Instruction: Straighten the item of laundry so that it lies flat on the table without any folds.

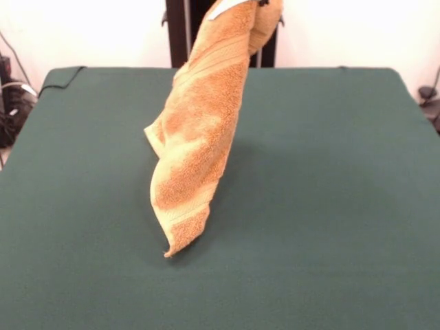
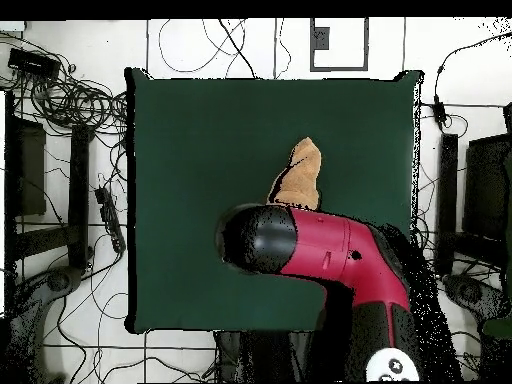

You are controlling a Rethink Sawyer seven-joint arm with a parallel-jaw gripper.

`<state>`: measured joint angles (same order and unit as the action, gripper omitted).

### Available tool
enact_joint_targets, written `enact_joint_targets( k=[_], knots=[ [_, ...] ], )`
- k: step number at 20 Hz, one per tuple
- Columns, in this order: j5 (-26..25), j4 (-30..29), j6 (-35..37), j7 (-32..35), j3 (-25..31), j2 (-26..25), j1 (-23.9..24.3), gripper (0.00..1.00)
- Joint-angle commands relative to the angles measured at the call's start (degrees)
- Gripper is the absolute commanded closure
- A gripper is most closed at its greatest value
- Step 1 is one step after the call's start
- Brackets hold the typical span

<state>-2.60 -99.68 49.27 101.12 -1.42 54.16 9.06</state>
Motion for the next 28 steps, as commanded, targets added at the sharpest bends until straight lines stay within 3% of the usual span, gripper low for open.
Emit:
enact_joint_targets(
  k=[1,8,14,28],
  knots=[
    [4.1,-7.4,-5.2,15.3,0.7,-4.1,-2.7,1.00],
    [4.6,-6.9,-5.0,14.3,0.0,-3.7,-3.0,1.00],
    [8.0,-7.9,-11.3,13.6,3.2,-7.0,-2.4,1.00],
    [11.5,-6.4,-17.2,13.8,2.8,-10.6,-4.8,1.00]
  ],
)
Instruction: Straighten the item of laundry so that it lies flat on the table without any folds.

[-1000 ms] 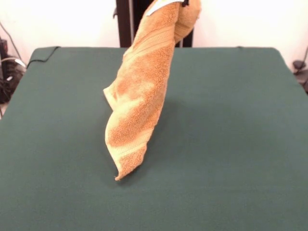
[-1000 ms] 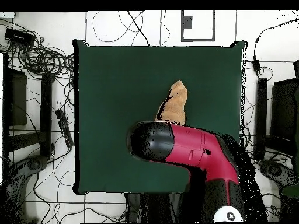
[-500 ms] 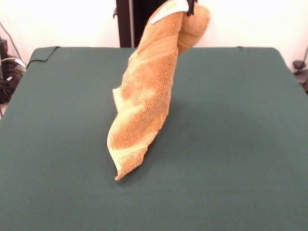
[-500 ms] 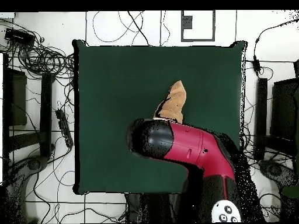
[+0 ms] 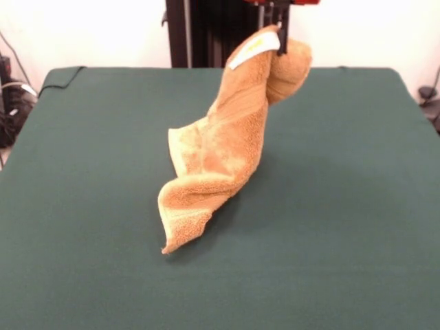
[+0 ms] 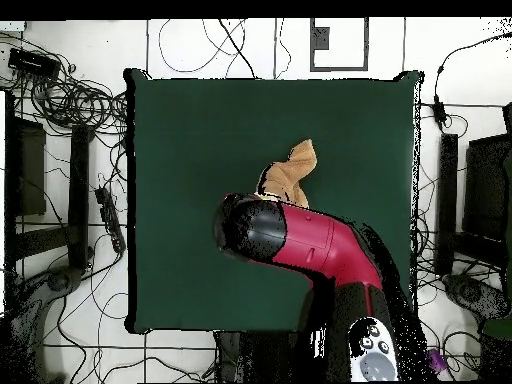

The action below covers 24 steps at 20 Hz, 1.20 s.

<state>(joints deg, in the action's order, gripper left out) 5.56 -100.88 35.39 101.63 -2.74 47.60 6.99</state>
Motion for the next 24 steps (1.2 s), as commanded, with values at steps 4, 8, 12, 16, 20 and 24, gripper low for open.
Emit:
enact_joint_targets(
  k=[4,8,12,16,20,24],
  knots=[
    [3.9,-5.6,-2.0,13.3,3.0,-2.9,-3.6,1.00],
    [5.0,-6.6,-2.4,13.6,3.1,-2.3,-4.1,1.00],
    [6.2,-7.5,-2.3,14.1,3.7,-1.7,-5.5,1.00],
    [7.7,-7.0,-1.5,16.8,2.6,-1.8,-8.6,1.00],
    [9.0,-7.1,-1.8,17.3,2.1,-1.9,-9.8,1.00],
    [10.0,-7.2,-3.3,16.6,2.0,-2.8,-9.9,1.00]
  ],
)
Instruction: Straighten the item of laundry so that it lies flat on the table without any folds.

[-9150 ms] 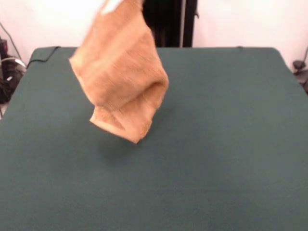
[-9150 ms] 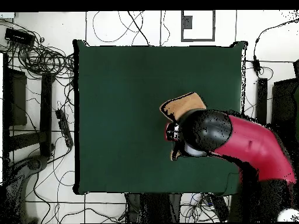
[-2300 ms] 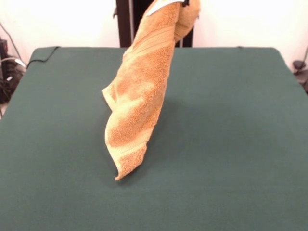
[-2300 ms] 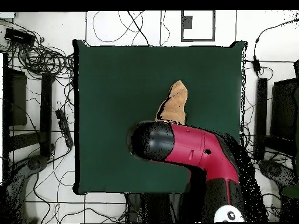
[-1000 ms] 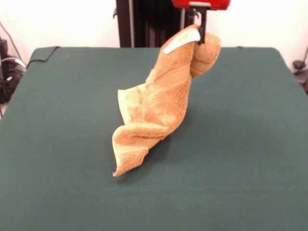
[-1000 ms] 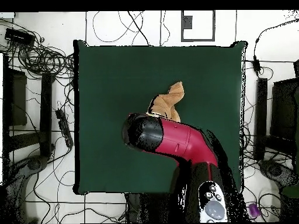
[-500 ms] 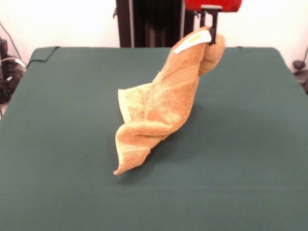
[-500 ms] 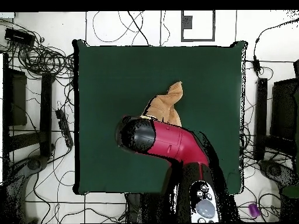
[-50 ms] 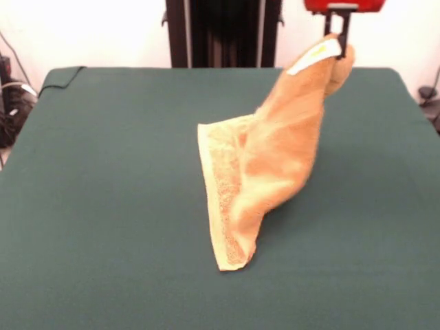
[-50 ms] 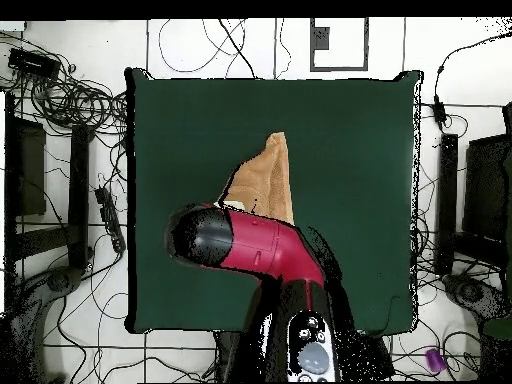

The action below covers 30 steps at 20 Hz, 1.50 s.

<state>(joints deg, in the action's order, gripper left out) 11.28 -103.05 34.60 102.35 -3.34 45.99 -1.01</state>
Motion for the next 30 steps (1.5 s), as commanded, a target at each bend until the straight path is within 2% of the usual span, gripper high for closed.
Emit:
enact_joint_targets(
  k=[1,8,9,17,23,28,30],
  knots=[
    [4.4,-5.0,-2.7,15.7,2.5,-1.4,-2.0,1.00],
    [5.0,-4.9,-3.1,15.4,1.7,-1.6,-2.6,1.00],
    [4.8,-4.7,-3.2,14.9,1.4,-1.7,-2.7,0.00],
    [4.1,-4.4,-3.4,14.3,1.0,-1.6,-2.8,0.00],
    [4.1,-3.4,-2.8,16.1,-0.8,-1.6,-4.6,0.00],
    [3.9,-3.1,0.0,15.3,-2.5,0.4,-4.6,0.00],
    [2.4,-3.7,1.7,11.8,-3.7,3.1,-2.5,0.00]
  ],
)
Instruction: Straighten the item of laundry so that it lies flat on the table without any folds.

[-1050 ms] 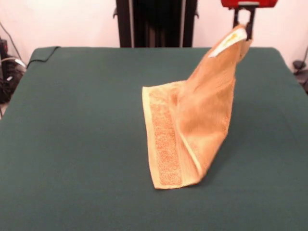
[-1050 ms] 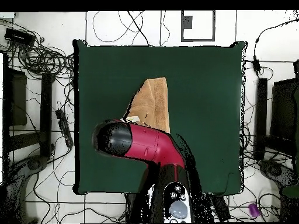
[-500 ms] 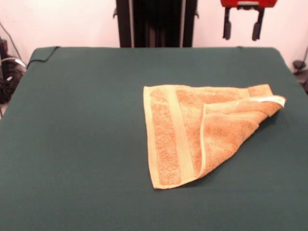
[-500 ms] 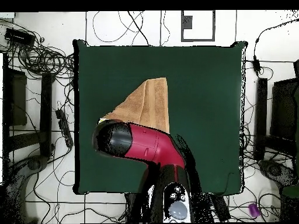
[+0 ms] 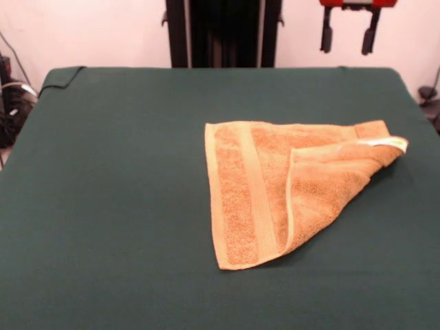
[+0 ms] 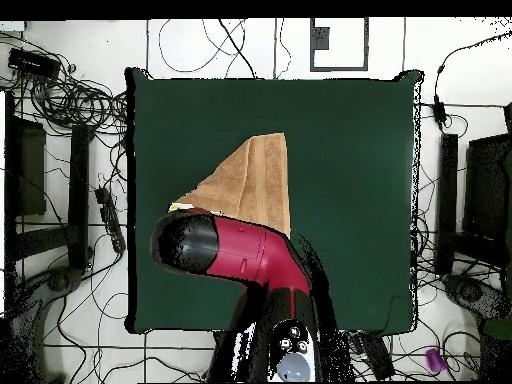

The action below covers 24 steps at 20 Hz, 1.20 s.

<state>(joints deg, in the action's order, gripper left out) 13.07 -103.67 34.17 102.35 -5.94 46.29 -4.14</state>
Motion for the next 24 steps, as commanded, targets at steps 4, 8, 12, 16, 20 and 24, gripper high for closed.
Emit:
enact_joint_targets(
  k=[4,8,12,16,20,24],
  knots=[
    [-2.9,-4.3,7.9,3.2,-3.1,8.0,6.1,0.00],
    [-6.3,-4.0,10.8,-1.3,-3.8,9.7,9.9,0.00],
    [-8.2,-3.3,9.7,-5.6,-0.1,8.3,15.6,0.00],
    [-9.6,-3.6,2.4,-7.6,5.6,4.0,21.2,0.00],
    [-10.5,-3.7,-2.3,-10.1,12.1,-0.7,26.5,0.00],
    [-12.8,-3.4,-1.9,-8.3,13.7,-0.7,27.5,0.00]
  ],
)
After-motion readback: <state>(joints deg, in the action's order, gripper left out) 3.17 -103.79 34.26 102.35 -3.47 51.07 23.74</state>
